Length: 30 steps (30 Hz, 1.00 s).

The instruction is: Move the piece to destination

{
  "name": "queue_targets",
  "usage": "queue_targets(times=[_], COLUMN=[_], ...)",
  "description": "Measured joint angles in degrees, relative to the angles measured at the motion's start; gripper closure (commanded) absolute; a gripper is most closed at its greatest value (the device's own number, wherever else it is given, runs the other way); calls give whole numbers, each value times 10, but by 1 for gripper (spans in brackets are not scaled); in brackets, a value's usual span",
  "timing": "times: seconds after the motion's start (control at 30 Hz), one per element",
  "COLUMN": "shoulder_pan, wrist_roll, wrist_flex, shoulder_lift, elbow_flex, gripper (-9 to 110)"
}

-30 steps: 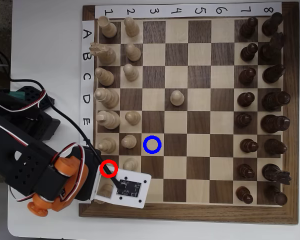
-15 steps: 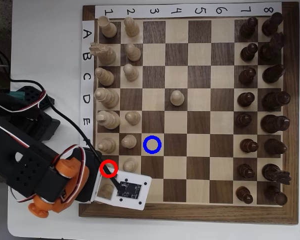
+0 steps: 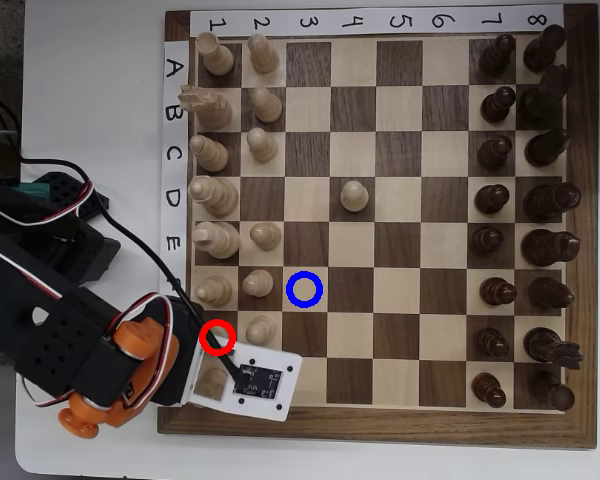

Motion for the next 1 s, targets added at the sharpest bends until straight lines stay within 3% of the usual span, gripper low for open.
queue_targets(times=[1.0], shoulder_pan=[7], wrist_roll=[-1], wrist_flex=[3], shoulder_lift=[0], elbow_flex=[0], gripper=[94])
